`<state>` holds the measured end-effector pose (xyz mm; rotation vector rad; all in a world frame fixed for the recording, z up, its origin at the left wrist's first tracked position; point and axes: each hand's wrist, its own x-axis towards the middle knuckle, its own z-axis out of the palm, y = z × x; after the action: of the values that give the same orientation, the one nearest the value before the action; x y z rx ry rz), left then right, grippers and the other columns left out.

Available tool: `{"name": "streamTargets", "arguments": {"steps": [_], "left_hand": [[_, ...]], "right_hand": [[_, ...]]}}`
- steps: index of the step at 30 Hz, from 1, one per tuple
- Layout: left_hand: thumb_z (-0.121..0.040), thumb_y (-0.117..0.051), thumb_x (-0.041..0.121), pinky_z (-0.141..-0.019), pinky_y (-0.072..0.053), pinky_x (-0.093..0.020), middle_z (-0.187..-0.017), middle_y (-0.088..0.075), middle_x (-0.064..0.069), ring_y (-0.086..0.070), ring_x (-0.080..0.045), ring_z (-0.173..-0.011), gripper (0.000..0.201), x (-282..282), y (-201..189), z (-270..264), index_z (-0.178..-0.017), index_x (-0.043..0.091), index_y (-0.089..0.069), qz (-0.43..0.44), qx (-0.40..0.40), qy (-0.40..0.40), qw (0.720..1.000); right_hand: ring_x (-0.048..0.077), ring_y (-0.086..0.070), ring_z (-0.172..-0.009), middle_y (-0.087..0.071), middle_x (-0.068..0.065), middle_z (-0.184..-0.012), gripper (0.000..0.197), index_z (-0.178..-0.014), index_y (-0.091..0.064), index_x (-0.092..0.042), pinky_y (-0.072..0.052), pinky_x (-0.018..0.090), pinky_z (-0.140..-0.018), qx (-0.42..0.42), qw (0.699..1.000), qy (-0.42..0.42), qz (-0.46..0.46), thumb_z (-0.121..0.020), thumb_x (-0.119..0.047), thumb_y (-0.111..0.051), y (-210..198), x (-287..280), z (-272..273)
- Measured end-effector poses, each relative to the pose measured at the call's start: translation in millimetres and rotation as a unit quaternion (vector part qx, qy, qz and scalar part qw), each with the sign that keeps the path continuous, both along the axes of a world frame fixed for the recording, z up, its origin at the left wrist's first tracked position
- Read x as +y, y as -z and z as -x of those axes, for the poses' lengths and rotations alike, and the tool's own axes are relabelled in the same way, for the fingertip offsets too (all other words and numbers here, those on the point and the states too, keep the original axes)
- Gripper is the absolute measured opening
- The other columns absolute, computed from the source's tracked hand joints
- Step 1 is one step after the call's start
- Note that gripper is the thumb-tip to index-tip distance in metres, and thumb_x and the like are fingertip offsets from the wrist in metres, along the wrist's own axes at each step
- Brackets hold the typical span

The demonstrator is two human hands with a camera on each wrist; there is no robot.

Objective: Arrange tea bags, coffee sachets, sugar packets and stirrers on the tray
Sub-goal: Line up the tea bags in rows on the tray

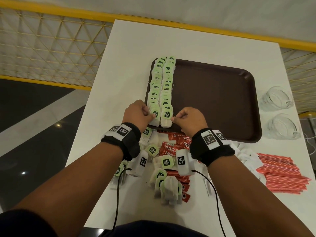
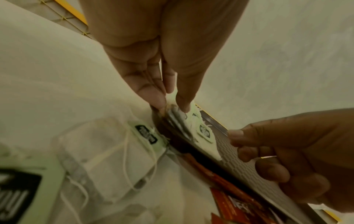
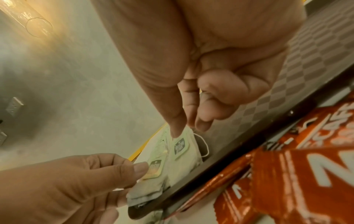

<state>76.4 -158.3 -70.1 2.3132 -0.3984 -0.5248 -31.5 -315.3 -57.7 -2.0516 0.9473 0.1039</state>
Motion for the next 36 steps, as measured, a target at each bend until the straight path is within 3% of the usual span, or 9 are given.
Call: {"name": "streamTargets", "arguments": {"steps": [3, 9, 14, 17, 20, 24, 26, 30, 36], "left_hand": [[-0.085, -0.072, 0.033, -0.060, -0.036, -0.024, -0.089, -0.060, 0.001, -0.054, -0.016, -0.079, 0.024, 1.8, -5.9, -2.2, -0.089, 0.016, -0.055, -0.010, -0.008, 0.018, 1.000], [-0.093, -0.061, 0.037, -0.075, -0.040, -0.029, -0.096, -0.064, 0.000, -0.058, -0.018, -0.090, 0.021, 25.4, -23.2, -4.8, -0.091, 0.016, -0.060, -0.046, -0.004, 0.118, 0.992], [-0.093, -0.062, 0.036, -0.077, -0.046, -0.030, -0.096, -0.063, 0.004, -0.057, -0.016, -0.086, 0.018, 66.6, -36.2, 5.0, -0.095, 0.018, -0.063, -0.099, 0.030, 0.222, 0.970], [-0.090, -0.067, 0.035, -0.068, -0.045, -0.024, -0.099, -0.062, 0.006, -0.062, -0.016, -0.086, 0.016, 90.4, -37.7, 11.6, -0.099, 0.022, -0.064, -0.139, 0.052, 0.265, 0.953], [-0.087, -0.071, 0.034, -0.072, -0.043, -0.023, -0.106, -0.057, 0.002, -0.060, -0.017, -0.090, 0.028, 114.3, -31.8, 16.4, -0.109, 0.020, -0.063, -0.185, 0.043, 0.276, 0.942], [-0.074, -0.080, 0.045, -0.085, -0.046, -0.029, -0.108, -0.051, 0.004, -0.054, -0.016, -0.096, 0.055, 138.0, -22.7, 26.4, -0.118, 0.022, -0.057, -0.220, 0.043, 0.256, 0.940], [-0.072, -0.083, 0.041, -0.090, -0.047, -0.034, -0.111, -0.051, 0.002, -0.054, -0.019, -0.101, 0.061, 141.7, -19.0, 34.5, -0.122, 0.021, -0.054, -0.242, 0.031, 0.269, 0.932], [-0.074, -0.082, 0.025, -0.087, -0.048, -0.033, -0.115, -0.054, 0.000, -0.056, -0.020, -0.104, 0.059, 141.8, -13.6, 46.0, -0.125, 0.021, -0.053, -0.236, 0.004, 0.278, 0.931], [-0.071, -0.082, 0.026, -0.078, -0.047, -0.034, -0.099, -0.053, 0.004, -0.054, -0.020, -0.089, 0.046, 137.2, -11.1, 47.7, -0.109, 0.017, -0.059, -0.213, 0.024, 0.266, 0.940]], "right_hand": [[0.015, -0.063, -0.082, -0.065, -0.001, -0.084, 0.019, -0.083, -0.063, -0.017, -0.058, 0.044, -0.077, -0.009, 1.000, -0.024, 0.006, -0.083, -0.033, -0.073, -8.3, -1.0, 5.8], [0.009, -0.062, -0.072, -0.068, 0.000, -0.080, 0.014, -0.089, -0.067, -0.019, -0.050, 0.027, -0.069, 0.002, 0.987, -0.162, -0.007, -0.084, -0.031, -0.073, -32.8, 7.5, 35.5], [0.004, -0.061, -0.075, -0.067, -0.009, -0.082, 0.015, -0.092, -0.067, -0.027, -0.049, 0.025, -0.068, 0.075, 0.949, -0.307, -0.023, -0.081, -0.032, -0.076, -30.8, 34.1, 79.1], [0.003, -0.056, -0.083, -0.061, -0.015, -0.093, 0.022, -0.103, -0.064, -0.030, -0.047, 0.022, -0.071, 0.097, 0.917, -0.385, 0.037, -0.084, -0.040, -0.070, -23.5, 52.4, 101.7], [0.005, -0.053, -0.086, -0.056, -0.014, -0.097, 0.023, -0.108, -0.062, -0.028, -0.039, 0.017, -0.067, 0.079, 0.911, -0.398, 0.071, -0.088, -0.039, -0.065, -20.4, 68.4, 103.9], [0.011, -0.056, -0.090, -0.059, -0.007, -0.101, 0.022, -0.111, -0.062, -0.025, -0.043, 0.025, -0.074, 0.043, 0.918, -0.387, 0.081, -0.091, -0.035, -0.062, -22.7, 83.7, 79.7], [0.015, -0.057, -0.093, -0.059, -0.004, -0.102, 0.022, -0.110, -0.063, -0.024, -0.045, 0.029, -0.078, 0.041, 0.914, -0.393, 0.096, -0.091, -0.036, -0.062, -23.8, 89.6, 64.6], [0.021, -0.057, -0.101, -0.060, 0.001, -0.110, 0.024, -0.111, -0.061, -0.021, -0.046, 0.032, -0.084, 0.045, 0.898, -0.423, 0.112, -0.091, -0.035, -0.060, -22.8, 101.9, 39.3], [0.018, -0.056, -0.097, -0.060, -0.001, -0.103, 0.021, -0.109, -0.061, -0.021, -0.035, 0.025, -0.074, 0.029, 0.891, -0.436, 0.125, -0.091, -0.031, -0.059, -19.8, 112.6, 21.6]]}}
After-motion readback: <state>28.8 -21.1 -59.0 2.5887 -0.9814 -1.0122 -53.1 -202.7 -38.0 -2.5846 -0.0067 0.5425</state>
